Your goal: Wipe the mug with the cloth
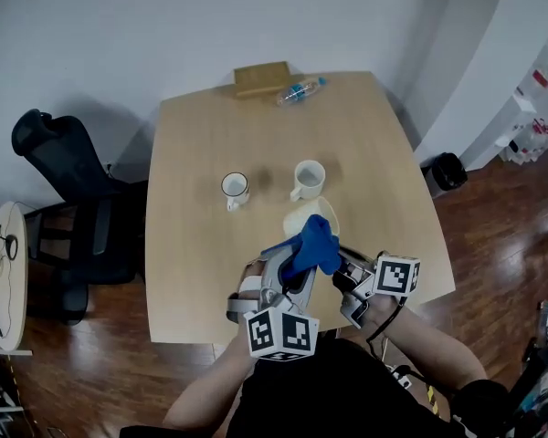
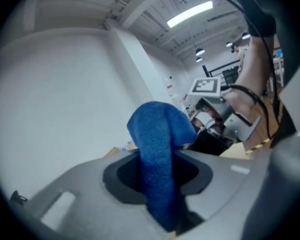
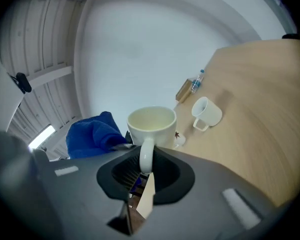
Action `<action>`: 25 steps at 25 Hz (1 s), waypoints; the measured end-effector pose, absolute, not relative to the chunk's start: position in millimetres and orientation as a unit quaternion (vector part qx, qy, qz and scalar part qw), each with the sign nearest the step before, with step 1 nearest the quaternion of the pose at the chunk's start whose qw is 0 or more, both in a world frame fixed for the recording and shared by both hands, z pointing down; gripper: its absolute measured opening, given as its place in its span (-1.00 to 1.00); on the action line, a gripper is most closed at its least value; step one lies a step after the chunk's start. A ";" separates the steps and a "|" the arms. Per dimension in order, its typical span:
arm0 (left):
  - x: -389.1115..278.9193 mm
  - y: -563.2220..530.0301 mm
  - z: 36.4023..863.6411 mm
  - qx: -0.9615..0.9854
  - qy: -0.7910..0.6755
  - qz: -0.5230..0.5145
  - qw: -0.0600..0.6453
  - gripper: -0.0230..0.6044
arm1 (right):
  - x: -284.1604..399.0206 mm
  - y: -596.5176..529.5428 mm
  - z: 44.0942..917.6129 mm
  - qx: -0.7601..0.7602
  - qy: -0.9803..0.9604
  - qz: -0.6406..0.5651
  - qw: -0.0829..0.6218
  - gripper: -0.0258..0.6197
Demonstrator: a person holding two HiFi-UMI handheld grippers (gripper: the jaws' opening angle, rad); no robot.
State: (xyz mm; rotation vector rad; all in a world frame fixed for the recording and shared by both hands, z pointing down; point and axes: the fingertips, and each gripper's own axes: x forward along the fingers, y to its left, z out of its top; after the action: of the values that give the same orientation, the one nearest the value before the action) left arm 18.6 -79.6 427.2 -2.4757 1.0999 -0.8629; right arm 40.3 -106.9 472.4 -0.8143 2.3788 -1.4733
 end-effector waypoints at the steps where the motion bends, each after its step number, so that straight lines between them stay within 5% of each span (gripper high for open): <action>1: 20.2 -82.3 433.9 -0.854 0.388 -0.308 0.159 -0.52 | 36.4 -106.8 472.2 -0.273 0.809 -0.507 0.119 -0.78; 7: 16.6 -85.3 438.7 -0.852 0.387 -0.307 0.171 -0.52 | 37.5 -98.5 471.0 -0.277 0.816 -0.498 0.100 -0.78; 17: -5.4 -60.8 371.9 -0.963 0.158 -0.183 -0.120 -0.52 | 55.2 -41.3 422.9 -0.178 0.900 -0.396 0.037 -0.78; 25: -23.2 -30.8 357.7 -0.949 -0.064 -0.126 -0.281 -0.51 | 56.0 19.9 382.4 -0.045 0.942 -0.333 -0.008 -0.78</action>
State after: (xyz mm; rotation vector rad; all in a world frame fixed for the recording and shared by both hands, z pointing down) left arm -23.2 -30.8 357.7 -3.6713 -0.2461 -0.4882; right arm 56.0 19.9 382.4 -0.1435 2.9736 -1.0519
